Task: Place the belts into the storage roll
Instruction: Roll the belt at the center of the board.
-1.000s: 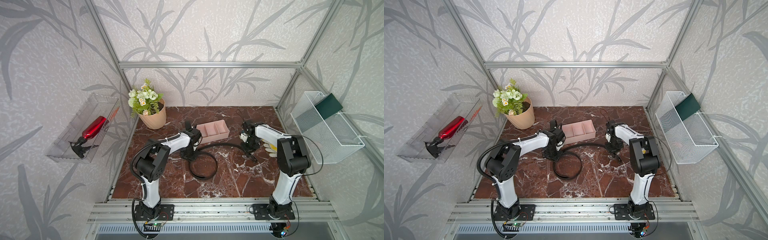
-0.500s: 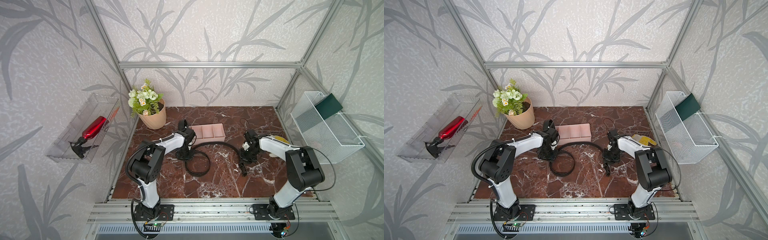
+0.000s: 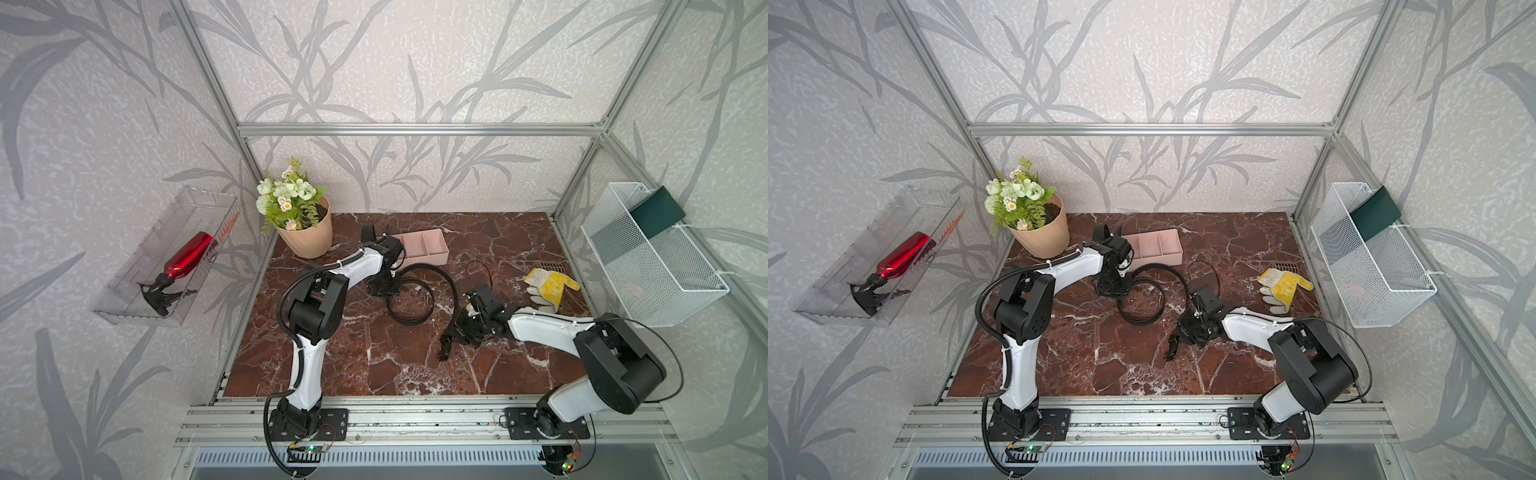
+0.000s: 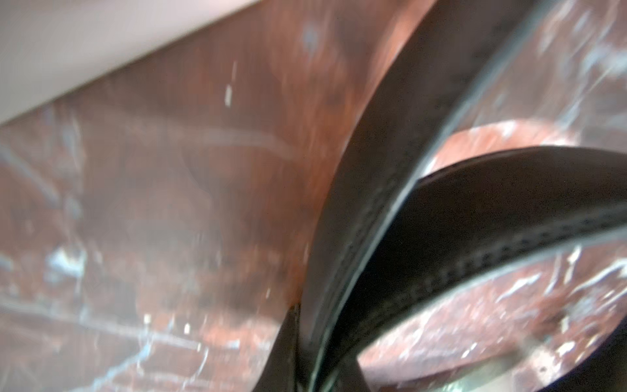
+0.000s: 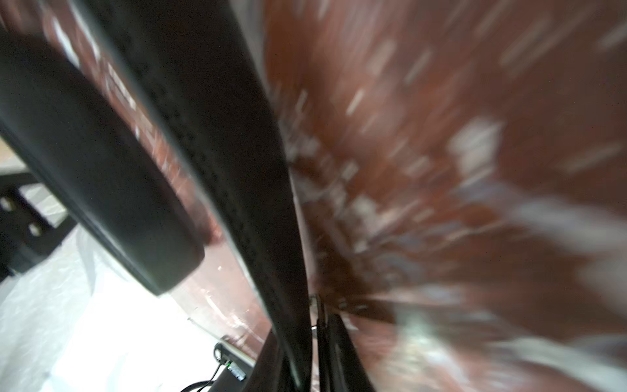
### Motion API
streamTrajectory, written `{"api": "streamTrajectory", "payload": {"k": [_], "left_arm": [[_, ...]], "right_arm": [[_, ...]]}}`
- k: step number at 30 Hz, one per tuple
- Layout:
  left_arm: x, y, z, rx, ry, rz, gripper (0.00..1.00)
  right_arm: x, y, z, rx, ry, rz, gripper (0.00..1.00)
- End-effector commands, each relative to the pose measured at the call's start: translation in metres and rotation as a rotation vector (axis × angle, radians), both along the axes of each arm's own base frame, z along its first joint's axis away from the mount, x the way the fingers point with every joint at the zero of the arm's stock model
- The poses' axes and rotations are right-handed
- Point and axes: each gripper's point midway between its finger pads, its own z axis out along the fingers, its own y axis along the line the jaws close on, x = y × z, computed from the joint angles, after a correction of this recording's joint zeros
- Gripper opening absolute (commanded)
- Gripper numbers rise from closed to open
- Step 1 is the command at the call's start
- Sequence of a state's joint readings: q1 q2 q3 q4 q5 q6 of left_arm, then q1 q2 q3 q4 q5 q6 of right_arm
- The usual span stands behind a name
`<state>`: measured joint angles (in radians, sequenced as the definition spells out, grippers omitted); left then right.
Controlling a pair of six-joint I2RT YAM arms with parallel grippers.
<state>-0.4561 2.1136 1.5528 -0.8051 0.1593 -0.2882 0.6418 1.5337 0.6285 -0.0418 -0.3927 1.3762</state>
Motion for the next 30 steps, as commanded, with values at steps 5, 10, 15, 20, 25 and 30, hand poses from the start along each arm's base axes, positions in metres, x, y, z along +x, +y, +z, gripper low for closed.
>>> {"api": "streamTrajectory", "payload": {"k": [5,10,15,20,25,30], "left_arm": [[-0.007,-0.011,-0.037,0.058,0.044,-0.058,0.14],[-0.020,-0.021,-0.042,0.093,0.037,-0.128,0.14],[-0.029,-0.040,-0.043,0.093,0.013,-0.183,0.14],[-0.037,-0.066,-0.043,0.119,-0.006,-0.277,0.14],[-0.040,-0.085,-0.048,0.114,0.001,-0.333,0.14],[-0.041,-0.107,-0.051,0.146,0.012,-0.426,0.14]], "right_arm": [[-0.044,0.052,-0.016,0.051,0.086,0.027,0.42],[-0.038,-0.033,0.029,-0.195,-0.095,0.128,0.80],[0.026,-0.091,0.073,-0.279,-0.323,0.211,0.99],[0.082,-0.079,0.077,-0.195,-0.466,0.518,0.99],[0.113,-0.062,0.057,-0.102,-0.475,0.656,0.99],[0.122,-0.068,0.034,-0.159,-0.429,0.738,0.99]]}}
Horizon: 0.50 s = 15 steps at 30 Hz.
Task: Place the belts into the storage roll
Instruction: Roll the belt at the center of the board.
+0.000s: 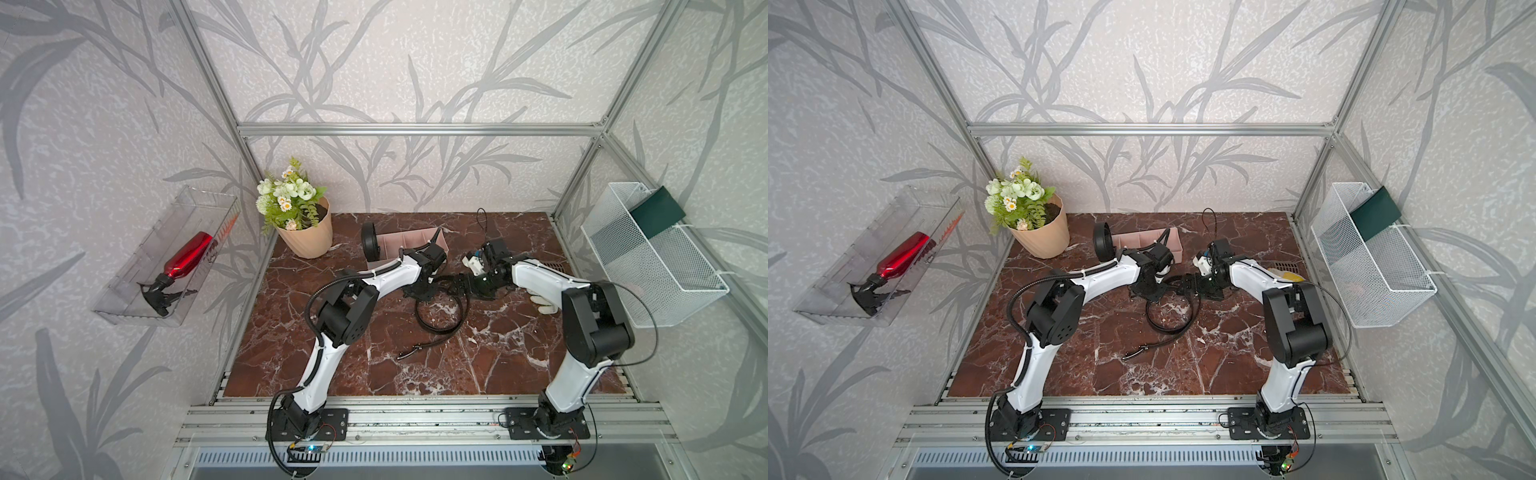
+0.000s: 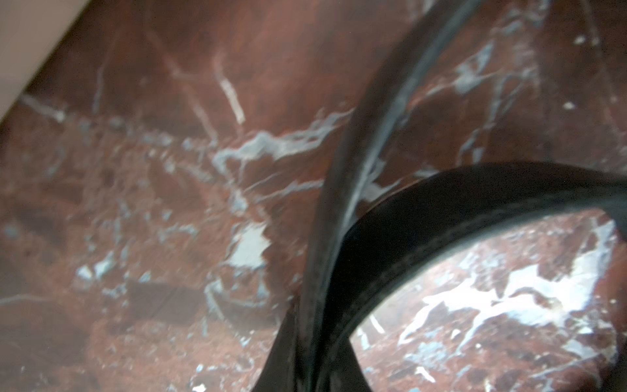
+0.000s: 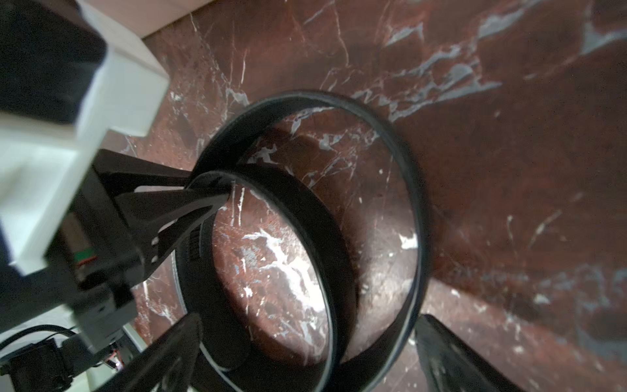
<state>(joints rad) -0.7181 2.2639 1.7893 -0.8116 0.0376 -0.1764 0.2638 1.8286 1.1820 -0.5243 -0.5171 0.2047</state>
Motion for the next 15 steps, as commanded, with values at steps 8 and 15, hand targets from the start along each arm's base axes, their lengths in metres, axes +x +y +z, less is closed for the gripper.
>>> {"api": "streamTrajectory", "payload": {"k": [8,15], "left_arm": [[-0.010,-0.001,-0.050,0.118,0.123,0.016,0.14],[0.001,-0.026,-0.044,0.060,0.117,-0.017,0.14]], "right_arm": [[-0.016,-0.024,-0.026,-0.179,0.047,0.121,0.84],[-0.003,-0.038,-0.026,-0.337,-0.001,0.042,0.57]]}}
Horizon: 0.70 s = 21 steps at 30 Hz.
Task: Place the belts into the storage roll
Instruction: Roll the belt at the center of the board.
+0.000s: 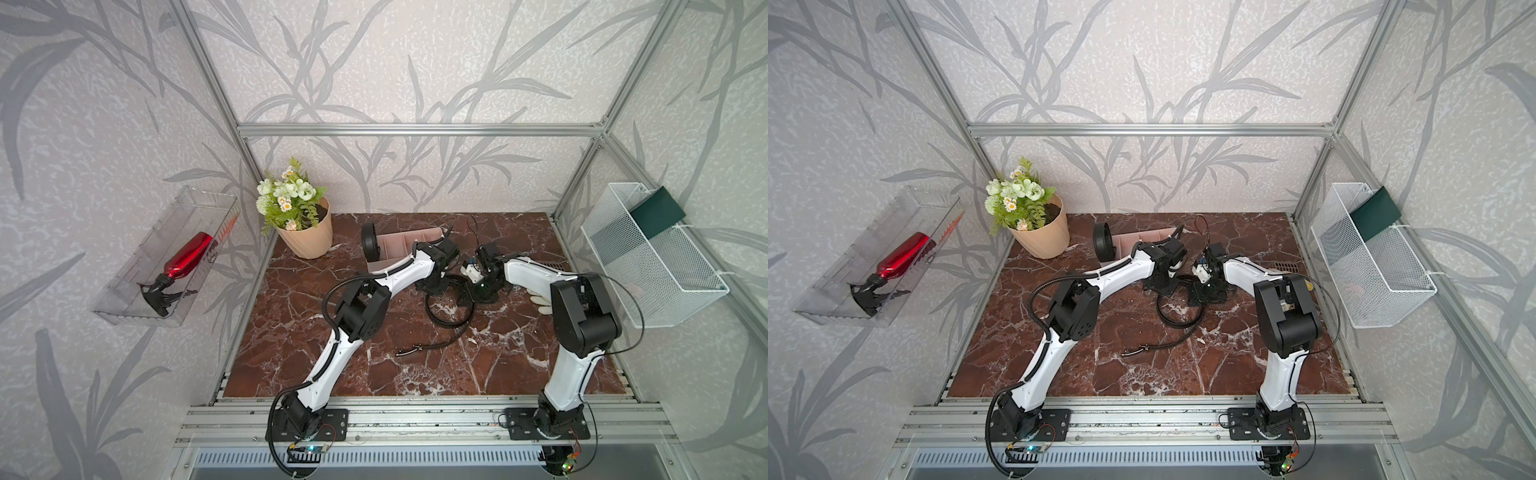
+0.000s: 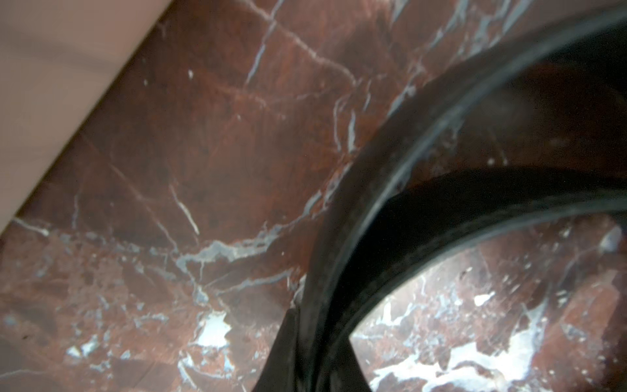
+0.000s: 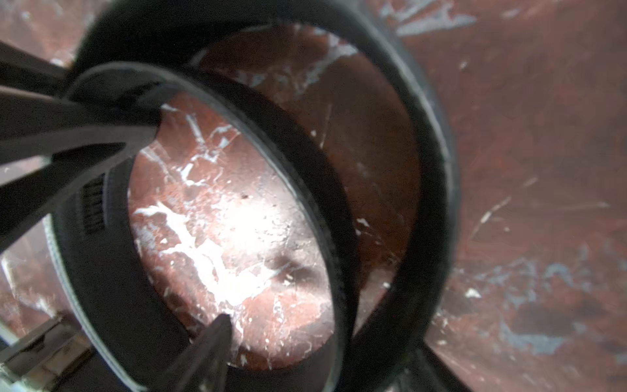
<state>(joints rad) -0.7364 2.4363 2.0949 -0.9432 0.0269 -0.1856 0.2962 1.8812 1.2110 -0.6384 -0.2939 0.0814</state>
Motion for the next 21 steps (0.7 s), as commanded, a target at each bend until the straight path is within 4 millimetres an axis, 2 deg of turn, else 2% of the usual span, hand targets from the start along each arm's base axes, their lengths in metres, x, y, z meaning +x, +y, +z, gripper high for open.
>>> {"api": "streamTrajectory", "payload": {"k": [1,5,9,11,14,17,19,21], "left_arm": [[-0.023,0.002,-0.043,0.039,0.123,-0.019,0.14],[-0.026,-0.009,-0.035,-0.016,0.124,-0.054,0.16],[-0.027,-0.008,-0.023,-0.045,0.140,-0.041,0.27],[-0.028,-0.006,-0.007,-0.058,0.112,-0.043,0.36],[-0.032,0.000,0.025,-0.089,0.078,-0.028,0.44],[-0.048,0.012,0.054,-0.104,0.077,0.003,0.52],[-0.063,0.025,0.067,-0.116,0.080,0.044,0.55],[-0.082,0.040,0.079,-0.148,0.087,0.100,0.71]], "right_arm": [[0.011,-0.013,0.005,-0.095,-0.028,-0.062,0.52],[0.006,-0.021,0.000,-0.135,0.000,-0.101,0.34],[-0.019,-0.037,0.003,-0.181,0.043,-0.206,0.24],[-0.037,-0.045,0.004,-0.210,0.081,-0.282,0.19],[-0.060,-0.051,0.011,-0.241,0.091,-0.376,0.08],[-0.078,-0.054,0.013,-0.267,0.096,-0.453,0.00],[-0.087,-0.054,0.011,-0.254,0.102,-0.494,0.00],[-0.096,-0.055,0.008,-0.257,0.113,-0.554,0.00]]}}
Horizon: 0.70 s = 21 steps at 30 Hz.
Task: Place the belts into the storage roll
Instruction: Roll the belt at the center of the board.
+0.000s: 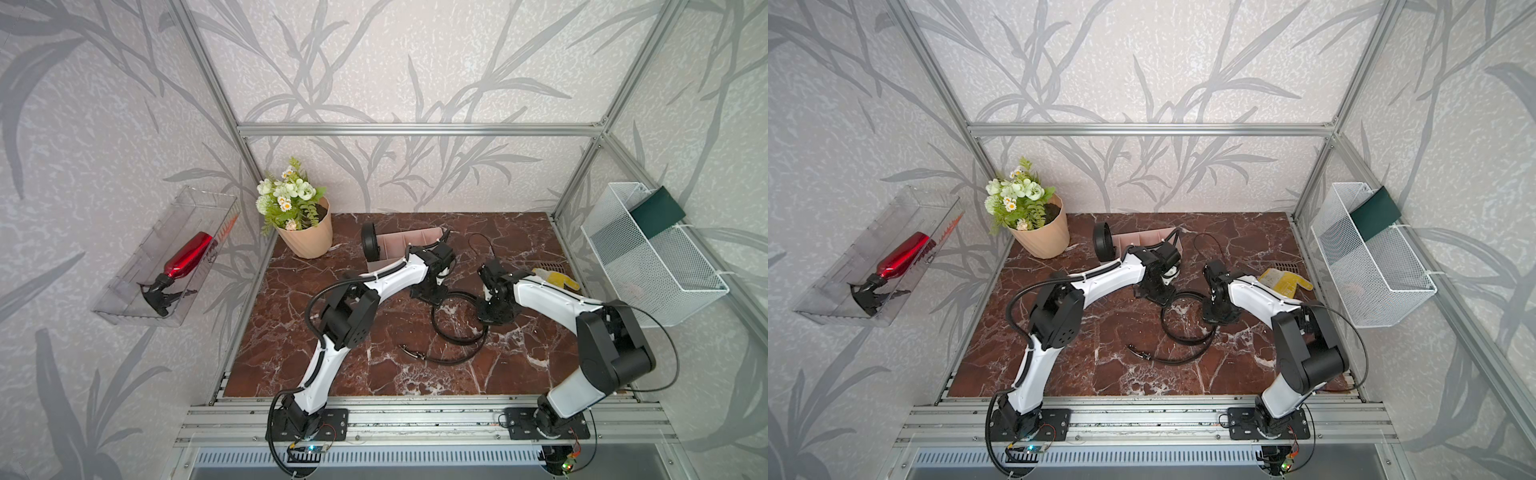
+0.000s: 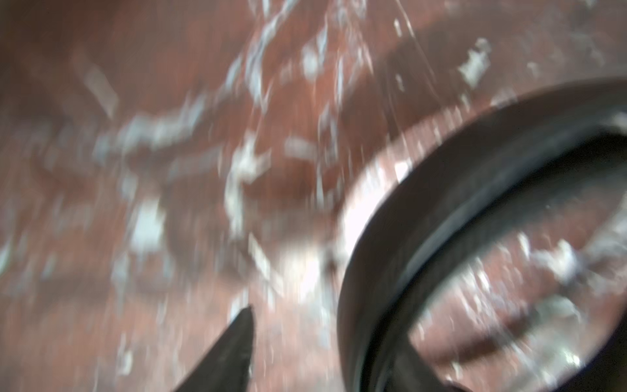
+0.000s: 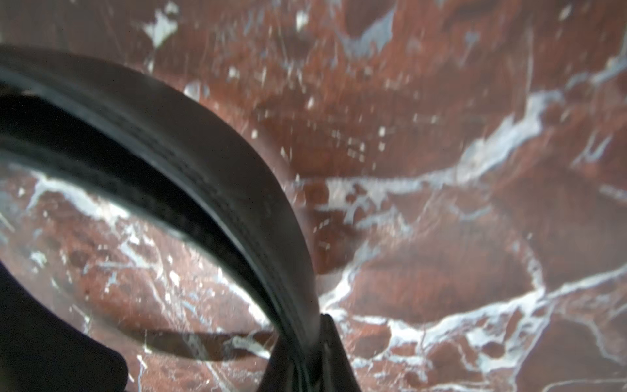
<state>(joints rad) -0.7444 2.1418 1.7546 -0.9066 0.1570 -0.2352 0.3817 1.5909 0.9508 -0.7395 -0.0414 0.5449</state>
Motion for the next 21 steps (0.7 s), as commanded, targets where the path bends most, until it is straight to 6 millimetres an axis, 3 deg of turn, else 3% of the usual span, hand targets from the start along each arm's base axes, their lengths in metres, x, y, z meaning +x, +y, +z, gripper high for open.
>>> {"api": "streamTrajectory", "payload": {"k": [1,3,6,11,15,21], "left_arm": [[-0.027,0.025,0.044,-0.054,-0.005,0.113,0.73],[-0.050,0.046,0.051,-0.056,0.010,0.173,0.97],[-0.079,0.077,0.055,-0.078,0.035,0.346,0.99],[-0.124,0.072,0.031,-0.300,0.215,0.554,0.99],[-0.133,0.071,0.014,-0.389,0.274,0.689,0.99],[-0.129,0.087,-0.004,-0.336,0.253,0.775,0.99]], "right_arm": [[-0.018,-0.010,-0.004,-0.036,0.025,-0.166,0.00],[-0.025,-0.007,-0.005,-0.028,0.018,-0.200,0.00],[-0.031,0.002,-0.008,-0.009,-0.001,-0.219,0.00],[-0.037,0.014,-0.008,-0.012,-0.027,-0.235,0.00],[-0.043,0.021,-0.009,-0.018,-0.046,-0.256,0.00],[-0.053,0.028,-0.015,-0.011,-0.052,-0.282,0.00]]}}
